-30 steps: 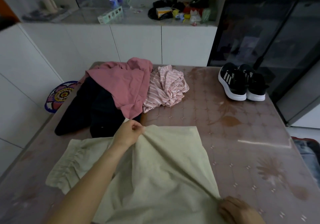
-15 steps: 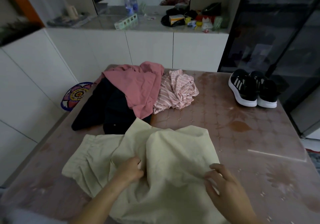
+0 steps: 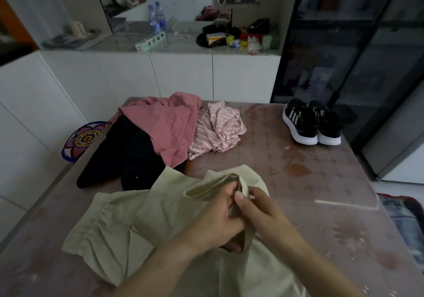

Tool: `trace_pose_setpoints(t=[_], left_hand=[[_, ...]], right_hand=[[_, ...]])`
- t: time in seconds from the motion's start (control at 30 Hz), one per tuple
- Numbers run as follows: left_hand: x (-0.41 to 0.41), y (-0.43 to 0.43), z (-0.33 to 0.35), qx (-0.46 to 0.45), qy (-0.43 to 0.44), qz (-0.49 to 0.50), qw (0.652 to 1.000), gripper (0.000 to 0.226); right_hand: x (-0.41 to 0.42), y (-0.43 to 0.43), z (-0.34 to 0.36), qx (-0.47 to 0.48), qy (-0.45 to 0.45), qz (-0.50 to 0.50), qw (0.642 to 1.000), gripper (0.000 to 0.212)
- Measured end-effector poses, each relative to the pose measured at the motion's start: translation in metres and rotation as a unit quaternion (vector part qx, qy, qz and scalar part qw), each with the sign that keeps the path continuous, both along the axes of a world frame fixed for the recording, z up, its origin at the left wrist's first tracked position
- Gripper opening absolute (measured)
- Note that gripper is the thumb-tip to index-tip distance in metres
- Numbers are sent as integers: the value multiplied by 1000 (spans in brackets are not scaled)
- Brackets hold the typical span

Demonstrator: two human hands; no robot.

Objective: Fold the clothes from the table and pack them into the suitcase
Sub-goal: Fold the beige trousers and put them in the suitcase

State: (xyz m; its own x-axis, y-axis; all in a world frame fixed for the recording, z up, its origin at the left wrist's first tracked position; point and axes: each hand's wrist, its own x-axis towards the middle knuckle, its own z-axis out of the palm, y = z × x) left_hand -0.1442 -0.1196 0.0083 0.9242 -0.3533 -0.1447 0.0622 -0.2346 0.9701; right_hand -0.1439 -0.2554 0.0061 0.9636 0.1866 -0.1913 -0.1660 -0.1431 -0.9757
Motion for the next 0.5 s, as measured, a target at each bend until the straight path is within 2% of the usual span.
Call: trace_pose_setpoints(t=[0.1,0.2,0.27,0.33,0.4,0.5], left_hand=[[1,-25,5,-48,58,-67,995,71],[8,-38,3,-78,100,-94,987,90],[13,-48,6,-65,103,-100,987,91],[18,-60,7,-17,52,-76,996,85],[23,-71,3,22,-4,-56,998,81],[28,-85,-7,39,-38,-49,997,76]], right_hand=[[7,-27,6,-17,14,-33,999,26],[15,-54,2,-67,7,-49,997,9],[20,-76,-3,-126,-25,-54,990,16],[26,-101,-8,-172,-41,-81,981,31],[34,-130,-14,-204,-44,-113,971,27],[48,-175,-20,-220,-27,-177,959,16]])
